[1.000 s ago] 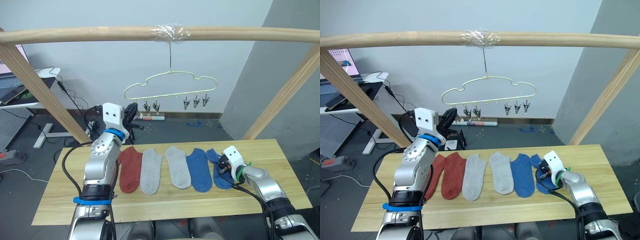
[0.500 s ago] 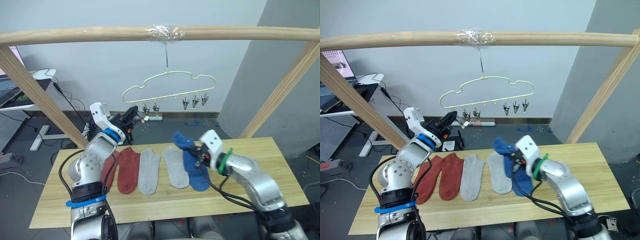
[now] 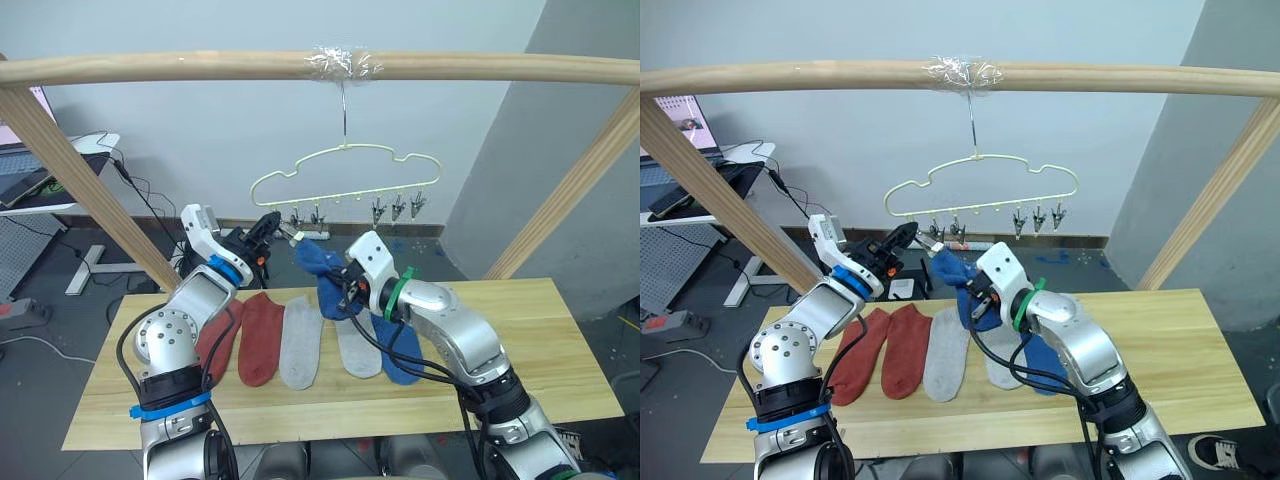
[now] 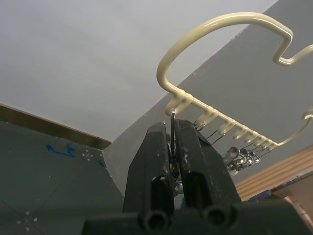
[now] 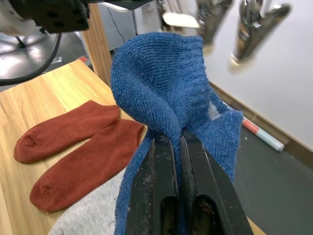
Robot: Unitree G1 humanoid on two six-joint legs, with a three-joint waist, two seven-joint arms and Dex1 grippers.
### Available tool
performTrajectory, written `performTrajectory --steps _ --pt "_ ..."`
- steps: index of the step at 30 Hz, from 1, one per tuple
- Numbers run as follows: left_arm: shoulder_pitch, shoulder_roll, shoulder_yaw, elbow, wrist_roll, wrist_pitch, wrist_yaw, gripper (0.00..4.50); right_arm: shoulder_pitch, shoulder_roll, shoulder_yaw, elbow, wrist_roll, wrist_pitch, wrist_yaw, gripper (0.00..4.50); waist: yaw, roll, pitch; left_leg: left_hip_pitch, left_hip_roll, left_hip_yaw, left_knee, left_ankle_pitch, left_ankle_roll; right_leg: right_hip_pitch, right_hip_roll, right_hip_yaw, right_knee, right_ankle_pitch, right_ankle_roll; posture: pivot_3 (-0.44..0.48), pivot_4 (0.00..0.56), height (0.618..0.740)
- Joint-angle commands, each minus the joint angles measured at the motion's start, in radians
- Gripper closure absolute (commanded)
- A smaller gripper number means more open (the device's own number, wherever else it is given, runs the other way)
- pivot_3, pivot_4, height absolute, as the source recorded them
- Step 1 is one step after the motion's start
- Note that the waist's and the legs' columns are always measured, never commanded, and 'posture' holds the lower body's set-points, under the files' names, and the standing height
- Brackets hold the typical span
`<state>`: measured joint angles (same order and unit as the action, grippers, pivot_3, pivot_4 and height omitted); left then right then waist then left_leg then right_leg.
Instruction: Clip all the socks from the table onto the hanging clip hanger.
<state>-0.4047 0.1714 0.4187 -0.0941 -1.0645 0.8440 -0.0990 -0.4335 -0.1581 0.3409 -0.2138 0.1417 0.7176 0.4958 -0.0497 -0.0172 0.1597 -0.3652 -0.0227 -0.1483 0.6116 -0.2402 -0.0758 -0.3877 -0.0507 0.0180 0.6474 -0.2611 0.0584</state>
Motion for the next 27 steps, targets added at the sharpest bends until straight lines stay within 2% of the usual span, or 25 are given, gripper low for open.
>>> performTrajectory --steps 1,13,27 --pt "0.004 0.008 -0.001 -0.039 -0.019 -0.007 0.0 4.5 -0.035 0.017 0.008 -0.007 0.002 -0.032 0.005 4.44 0.0 0.0 0.0 0.0 0.0 0.0 0.0 0.0 0.0 0.0 0.0 0.0 0.0 0.0 0.0 -0.015 0.14 0.74" --pt "0.015 0.015 0.001 -0.039 -0.026 -0.011 -0.006 4.5 -0.097 0.085 0.001 0.057 -0.001 -0.063 -0.012 4.44 0.001 0.0 0.0 0.0 0.0 0.0 0.0 0.0 0.0 0.0 0.0 0.0 0.0 0.0 0.0 -0.009 0.138 0.74" --pt "0.019 0.032 -0.024 -0.051 -0.01 -0.017 -0.029 4.5 -0.11 0.088 -0.005 0.081 -0.003 -0.081 -0.014 4.44 0.002 0.0 0.0 0.0 0.0 0.0 0.0 0.0 0.0 0.0 0.0 0.0 0.0 0.0 0.0 -0.008 0.132 0.74"
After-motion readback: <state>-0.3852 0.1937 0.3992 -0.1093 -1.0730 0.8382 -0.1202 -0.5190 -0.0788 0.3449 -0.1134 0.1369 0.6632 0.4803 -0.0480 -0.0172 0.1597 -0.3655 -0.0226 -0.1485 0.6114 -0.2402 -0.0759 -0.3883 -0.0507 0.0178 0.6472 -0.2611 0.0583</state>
